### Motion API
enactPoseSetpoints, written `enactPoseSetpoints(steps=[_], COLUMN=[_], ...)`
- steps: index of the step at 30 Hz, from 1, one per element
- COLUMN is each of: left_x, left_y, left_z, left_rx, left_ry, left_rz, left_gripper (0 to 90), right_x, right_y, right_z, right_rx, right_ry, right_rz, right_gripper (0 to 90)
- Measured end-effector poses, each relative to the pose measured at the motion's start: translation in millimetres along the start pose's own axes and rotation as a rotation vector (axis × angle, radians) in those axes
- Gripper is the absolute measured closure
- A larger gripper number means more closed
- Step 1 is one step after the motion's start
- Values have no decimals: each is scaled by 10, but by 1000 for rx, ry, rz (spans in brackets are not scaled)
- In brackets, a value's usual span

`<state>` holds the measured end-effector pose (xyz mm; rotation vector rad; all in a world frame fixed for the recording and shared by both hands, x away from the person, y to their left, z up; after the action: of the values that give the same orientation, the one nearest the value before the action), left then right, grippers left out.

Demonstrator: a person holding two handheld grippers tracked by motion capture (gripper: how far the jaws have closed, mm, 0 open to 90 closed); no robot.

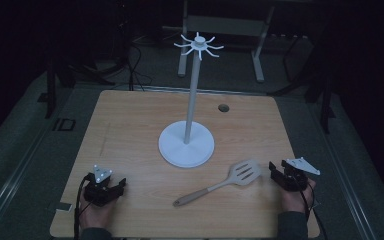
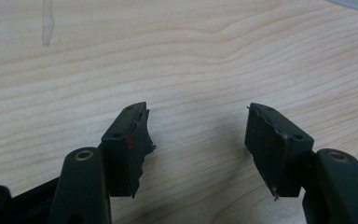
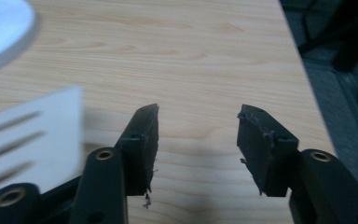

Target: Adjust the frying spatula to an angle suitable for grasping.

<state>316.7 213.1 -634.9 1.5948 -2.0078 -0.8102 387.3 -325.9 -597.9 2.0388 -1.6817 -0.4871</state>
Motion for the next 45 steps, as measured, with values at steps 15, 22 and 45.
enactPoseSetpoints(steps=[15, 22, 45], left_x=[90, 95, 45], left_y=[128, 124, 130], left_z=[-124, -125, -131], left_rx=[94, 92, 95], left_ry=[-10, -17, 8], left_rz=[37, 27, 13], left_gripper=[454, 444, 444], right_x=[-668, -885, -801], right_y=[114, 35, -59], right_z=[-287, -284, 25], right_rx=[41, -17, -155], right_ry=[163, 254, 289], right_rz=[-232, -292, -272], right_gripper=[772, 900, 900])
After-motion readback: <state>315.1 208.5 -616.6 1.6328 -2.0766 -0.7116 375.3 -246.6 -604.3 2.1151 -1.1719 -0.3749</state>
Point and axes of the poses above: each handheld gripper's, and its own axes: y roughly backward along the jaws, z roughly out of its underside, x roughly to its right, the point moved 10 cm from there along -y, roughly forward along the jaws, and after that the axes turned 1 degree about -z, right-handed, at the moved point
